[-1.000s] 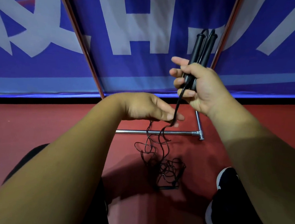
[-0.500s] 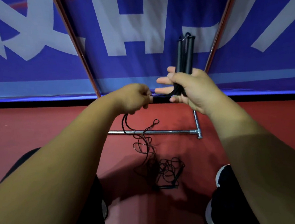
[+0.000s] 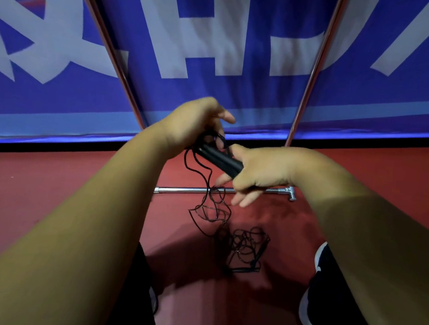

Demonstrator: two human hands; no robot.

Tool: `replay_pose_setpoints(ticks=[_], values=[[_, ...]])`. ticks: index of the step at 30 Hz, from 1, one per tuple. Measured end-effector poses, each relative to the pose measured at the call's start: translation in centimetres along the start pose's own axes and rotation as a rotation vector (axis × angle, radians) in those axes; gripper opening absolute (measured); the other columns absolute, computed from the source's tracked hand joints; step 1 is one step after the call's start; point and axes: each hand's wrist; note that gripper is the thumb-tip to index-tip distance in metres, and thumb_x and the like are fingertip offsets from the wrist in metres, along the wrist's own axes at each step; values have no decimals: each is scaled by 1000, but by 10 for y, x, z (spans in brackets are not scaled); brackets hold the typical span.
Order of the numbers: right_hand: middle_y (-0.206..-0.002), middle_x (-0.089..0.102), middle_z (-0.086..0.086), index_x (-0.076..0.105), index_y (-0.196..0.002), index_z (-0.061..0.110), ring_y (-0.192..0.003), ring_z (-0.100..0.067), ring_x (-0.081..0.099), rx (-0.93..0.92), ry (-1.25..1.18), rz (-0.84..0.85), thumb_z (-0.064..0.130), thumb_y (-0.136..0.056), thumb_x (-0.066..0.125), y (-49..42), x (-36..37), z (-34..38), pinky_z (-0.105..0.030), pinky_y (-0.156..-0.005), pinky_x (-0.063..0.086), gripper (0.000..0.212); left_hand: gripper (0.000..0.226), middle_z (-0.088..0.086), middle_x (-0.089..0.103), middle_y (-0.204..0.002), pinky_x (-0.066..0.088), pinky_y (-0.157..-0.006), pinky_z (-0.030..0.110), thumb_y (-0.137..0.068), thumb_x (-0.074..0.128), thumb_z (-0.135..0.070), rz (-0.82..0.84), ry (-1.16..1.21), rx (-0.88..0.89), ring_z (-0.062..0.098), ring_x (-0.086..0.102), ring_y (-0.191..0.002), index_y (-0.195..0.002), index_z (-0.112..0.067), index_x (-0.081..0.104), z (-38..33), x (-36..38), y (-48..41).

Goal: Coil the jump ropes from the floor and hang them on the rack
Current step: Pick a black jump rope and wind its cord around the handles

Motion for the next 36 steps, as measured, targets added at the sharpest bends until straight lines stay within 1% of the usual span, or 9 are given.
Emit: replay_pose_setpoints(ticks=[2,5,8,11,15,18,20,28,36], values=[[-137,65,-19,26,-145,25,-92,-42,80,108,56,23,-4,-91,63,-3,2,-2,-46,-83,66,72,28,10,74,-78,37,-61,31,-94,52,-26,33,-280,105,18,56,-64,-110,-16,73,2,10,5],[-107,76,-29,52,-127,-11,-87,-42,80,293,200,-10,-3,-90,67,0,6,-3,-39,-81,67,40,26,-7,78,-87,49,-71,23,-94,58,-13,122,-760,289,6,64,-73,-113,-26,71,9,24,8],[-82,78,-25,68,-106,-20,-84,-36,81,421,214,-84,-4,-93,61,1,4,-8,-27,-65,66,21,22,-11,78,-94,41,-68,3,-95,64,-13,176,-922,387,-3,62,-73,-112,-27,72,15,35,9],[-86,80,-19,74,-100,-10,-77,-27,81,415,245,-194,3,-92,64,2,-4,-8,-27,-70,66,18,21,-9,76,-93,41,-65,9,-92,70,-13,105,-912,386,4,62,-77,-109,-25,73,13,39,6],[-86,81,-17,69,-94,-3,-64,-24,79,328,180,-403,5,-96,63,-6,-10,-3,-26,-56,62,10,19,8,78,-93,59,-73,28,-87,79,-13,55,-845,133,20,72,-78,-103,-9,69,11,41,5],[-91,77,-26,63,-100,-10,-77,-37,80,262,93,-443,2,-100,58,-20,-4,-6,-47,-77,68,13,22,14,74,-80,66,-68,45,-90,81,-10,128,-563,-145,25,77,-70,-97,-3,62,14,41,8],[-91,75,-26,62,-99,-10,-74,-35,79,225,89,-474,6,-101,65,-27,-2,-10,-49,-70,68,17,23,11,69,-73,66,-64,43,-91,82,-15,145,-452,-225,23,76,-64,-94,-5,62,15,36,9],[-72,77,-14,74,-91,2,-68,-32,79,115,254,-624,6,-91,53,-27,-17,-13,-43,-61,67,21,34,14,76,-115,61,-76,35,-113,41,-34,407,-146,-279,28,77,-95,-111,-11,66,6,23,20],[-58,73,-10,69,-83,0,-43,-23,63,183,510,-609,11,-86,68,-21,-12,-17,-28,-50,53,11,14,8,78,-81,63,-74,44,-100,66,-17,89,-408,-53,21,75,-69,-96,-7,75,17,20,9]])
Point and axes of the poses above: each hand's wrist, its own y-axis away from the middle knuckle, its own x-axis out of the palm, z = x × y
